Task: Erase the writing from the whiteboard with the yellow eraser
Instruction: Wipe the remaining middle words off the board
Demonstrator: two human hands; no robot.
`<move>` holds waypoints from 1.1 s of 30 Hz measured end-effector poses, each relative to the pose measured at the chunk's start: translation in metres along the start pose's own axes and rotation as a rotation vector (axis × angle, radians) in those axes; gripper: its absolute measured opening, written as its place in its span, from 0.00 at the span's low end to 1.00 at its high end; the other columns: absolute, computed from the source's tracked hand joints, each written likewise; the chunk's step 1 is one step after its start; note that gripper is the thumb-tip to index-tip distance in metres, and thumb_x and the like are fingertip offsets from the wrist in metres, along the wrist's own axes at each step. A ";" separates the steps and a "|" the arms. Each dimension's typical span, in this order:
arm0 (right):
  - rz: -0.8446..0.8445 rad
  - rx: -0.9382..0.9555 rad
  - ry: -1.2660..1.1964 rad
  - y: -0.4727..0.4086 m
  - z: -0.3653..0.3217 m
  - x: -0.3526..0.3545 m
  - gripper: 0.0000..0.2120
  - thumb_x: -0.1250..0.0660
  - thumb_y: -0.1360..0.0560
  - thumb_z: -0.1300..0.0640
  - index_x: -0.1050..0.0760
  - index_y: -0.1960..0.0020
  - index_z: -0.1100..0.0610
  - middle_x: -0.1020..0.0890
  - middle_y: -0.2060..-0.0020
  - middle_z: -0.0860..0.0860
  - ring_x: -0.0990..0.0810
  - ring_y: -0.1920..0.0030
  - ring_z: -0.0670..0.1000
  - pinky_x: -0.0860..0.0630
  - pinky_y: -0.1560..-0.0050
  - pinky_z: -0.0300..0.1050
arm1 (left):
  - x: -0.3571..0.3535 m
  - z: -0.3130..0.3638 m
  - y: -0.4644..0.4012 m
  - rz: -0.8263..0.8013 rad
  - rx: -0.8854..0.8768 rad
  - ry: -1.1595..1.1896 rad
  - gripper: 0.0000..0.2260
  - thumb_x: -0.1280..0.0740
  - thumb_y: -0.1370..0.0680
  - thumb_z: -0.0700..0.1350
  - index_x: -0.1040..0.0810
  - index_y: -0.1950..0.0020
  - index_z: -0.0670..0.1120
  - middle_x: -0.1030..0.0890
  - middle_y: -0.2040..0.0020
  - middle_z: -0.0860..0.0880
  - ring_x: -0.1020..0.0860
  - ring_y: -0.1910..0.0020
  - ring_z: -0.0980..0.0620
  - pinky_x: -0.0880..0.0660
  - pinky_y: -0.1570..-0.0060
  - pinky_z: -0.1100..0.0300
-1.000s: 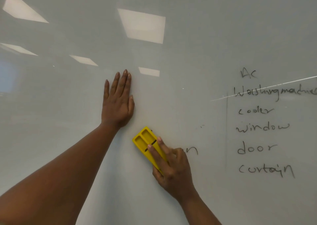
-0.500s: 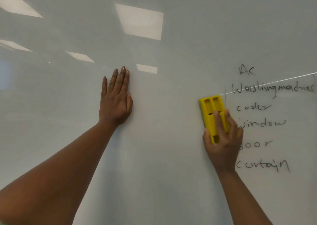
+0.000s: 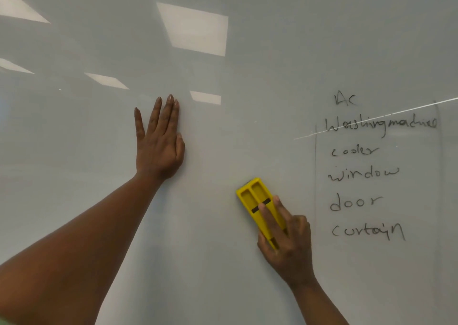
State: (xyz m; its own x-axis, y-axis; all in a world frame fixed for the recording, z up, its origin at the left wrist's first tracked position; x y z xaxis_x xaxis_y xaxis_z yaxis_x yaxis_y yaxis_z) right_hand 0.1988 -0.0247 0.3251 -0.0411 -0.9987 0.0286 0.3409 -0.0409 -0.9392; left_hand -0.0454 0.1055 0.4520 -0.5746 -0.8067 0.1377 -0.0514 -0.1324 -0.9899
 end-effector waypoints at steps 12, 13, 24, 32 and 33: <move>0.082 -0.359 0.024 -0.069 0.006 0.004 0.22 0.37 0.28 0.55 0.27 0.35 0.61 0.27 0.36 0.64 0.23 0.57 0.64 0.30 0.55 0.49 | 0.001 0.001 0.001 0.002 0.011 -0.014 0.28 0.55 0.24 0.47 0.49 0.24 0.42 0.47 0.23 0.46 0.53 0.24 0.48 0.65 0.30 0.42; 0.078 -0.348 0.011 -0.074 -0.002 0.001 0.22 0.36 0.28 0.55 0.27 0.35 0.60 0.27 0.36 0.63 0.23 0.58 0.64 0.29 0.56 0.50 | 0.001 0.001 0.001 0.003 0.012 -0.014 0.28 0.55 0.24 0.47 0.49 0.24 0.42 0.47 0.23 0.46 0.53 0.24 0.48 0.65 0.30 0.42; -0.170 0.345 -0.165 -0.015 -0.037 -0.016 0.26 0.35 0.32 0.54 0.32 0.34 0.50 0.30 0.33 0.52 0.22 0.60 0.55 0.31 0.54 0.45 | 0.003 0.000 0.001 0.025 -0.004 0.042 0.28 0.55 0.25 0.47 0.45 0.25 0.42 0.43 0.24 0.45 0.49 0.25 0.47 0.62 0.30 0.39; -0.166 0.277 -0.068 -0.064 0.014 0.000 0.25 0.38 0.30 0.51 0.35 0.33 0.49 0.33 0.38 0.54 0.31 0.56 0.55 0.35 0.54 0.46 | 0.019 -0.013 -0.002 -0.014 -0.114 0.017 0.27 0.52 0.26 0.46 0.39 0.27 0.40 0.37 0.26 0.43 0.42 0.27 0.45 0.57 0.30 0.36; -0.156 0.243 -0.042 -0.075 0.019 0.003 0.25 0.40 0.30 0.51 0.35 0.33 0.49 0.33 0.39 0.55 0.31 0.56 0.55 0.35 0.55 0.47 | 0.021 -0.014 -0.003 -0.020 -0.122 0.012 0.27 0.53 0.26 0.46 0.39 0.27 0.40 0.37 0.27 0.44 0.41 0.27 0.45 0.57 0.30 0.36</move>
State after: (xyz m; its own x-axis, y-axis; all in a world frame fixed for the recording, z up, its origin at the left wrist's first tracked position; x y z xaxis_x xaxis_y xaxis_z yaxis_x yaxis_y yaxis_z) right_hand 0.1912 -0.0249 0.4019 -0.0737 -0.9799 0.1853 0.5486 -0.1950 -0.8130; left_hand -0.0688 0.0968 0.4571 -0.5819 -0.7977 0.1582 -0.1621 -0.0769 -0.9838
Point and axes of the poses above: each hand's wrist, its own y-axis away from the middle knuckle, its own x-axis out of the back of the hand, z = x × y, the point moved 1 cm from there along -y, towards the middle knuckle
